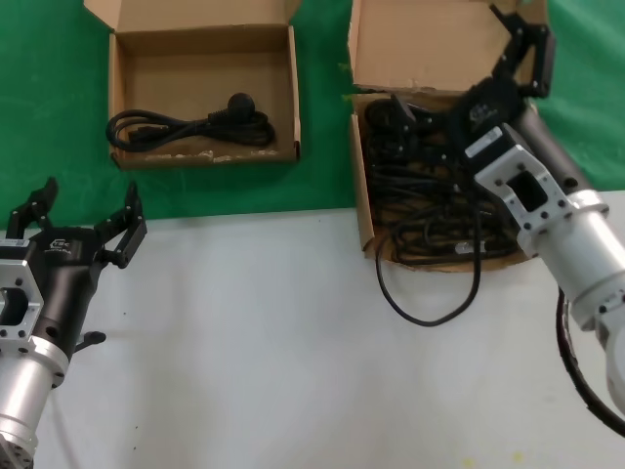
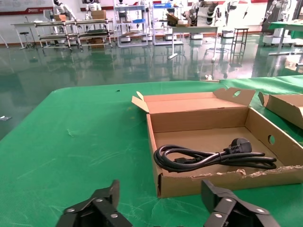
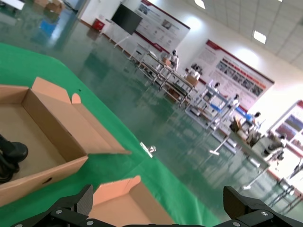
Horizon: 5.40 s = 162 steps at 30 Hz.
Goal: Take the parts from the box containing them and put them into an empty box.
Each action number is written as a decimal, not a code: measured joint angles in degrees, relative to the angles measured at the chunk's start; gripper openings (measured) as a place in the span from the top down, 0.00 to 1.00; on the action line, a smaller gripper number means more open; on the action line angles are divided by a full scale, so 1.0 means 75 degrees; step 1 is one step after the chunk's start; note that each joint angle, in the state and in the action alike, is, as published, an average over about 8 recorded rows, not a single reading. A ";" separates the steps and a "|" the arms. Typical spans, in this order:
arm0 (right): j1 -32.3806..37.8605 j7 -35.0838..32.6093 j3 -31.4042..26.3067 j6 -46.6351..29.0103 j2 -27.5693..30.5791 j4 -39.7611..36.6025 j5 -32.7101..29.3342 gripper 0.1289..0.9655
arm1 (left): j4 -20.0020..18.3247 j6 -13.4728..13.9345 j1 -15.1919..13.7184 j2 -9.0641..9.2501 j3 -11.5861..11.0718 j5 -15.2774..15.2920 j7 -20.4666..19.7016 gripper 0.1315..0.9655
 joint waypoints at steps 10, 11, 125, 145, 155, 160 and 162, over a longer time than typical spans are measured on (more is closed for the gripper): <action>-0.0502 0.0391 0.0278 0.0038 0.0019 -0.0014 0.0576 0.00 | 0.0003 -0.0023 0.0019 -0.0001 -0.0007 -0.0025 0.0020 0.30; -0.0553 0.0430 0.0306 0.0042 0.0021 -0.0015 0.0634 0.00 | 0.0003 -0.0025 0.0021 -0.0001 -0.0008 -0.0027 0.0022 0.27; -0.2681 0.2096 0.1488 0.0204 0.0099 -0.0076 0.3079 0.00 | 0.0014 -0.0123 0.0103 -0.0007 -0.0040 -0.0133 0.0110 0.00; -0.2681 0.2096 0.1488 0.0204 0.0099 -0.0076 0.3079 0.00 | 0.0014 -0.0123 0.0103 -0.0007 -0.0040 -0.0133 0.0110 0.00; -0.2681 0.2096 0.1488 0.0204 0.0099 -0.0076 0.3079 0.00 | 0.0014 -0.0123 0.0103 -0.0007 -0.0040 -0.0133 0.0110 0.00; -0.2681 0.2096 0.1488 0.0204 0.0099 -0.0076 0.3079 0.00 | 0.0014 -0.0123 0.0103 -0.0007 -0.0040 -0.0133 0.0110 0.00; -0.2681 0.2096 0.1488 0.0204 0.0099 -0.0076 0.3079 0.00 | 0.0014 -0.0123 0.0103 -0.0007 -0.0040 -0.0133 0.0110 0.00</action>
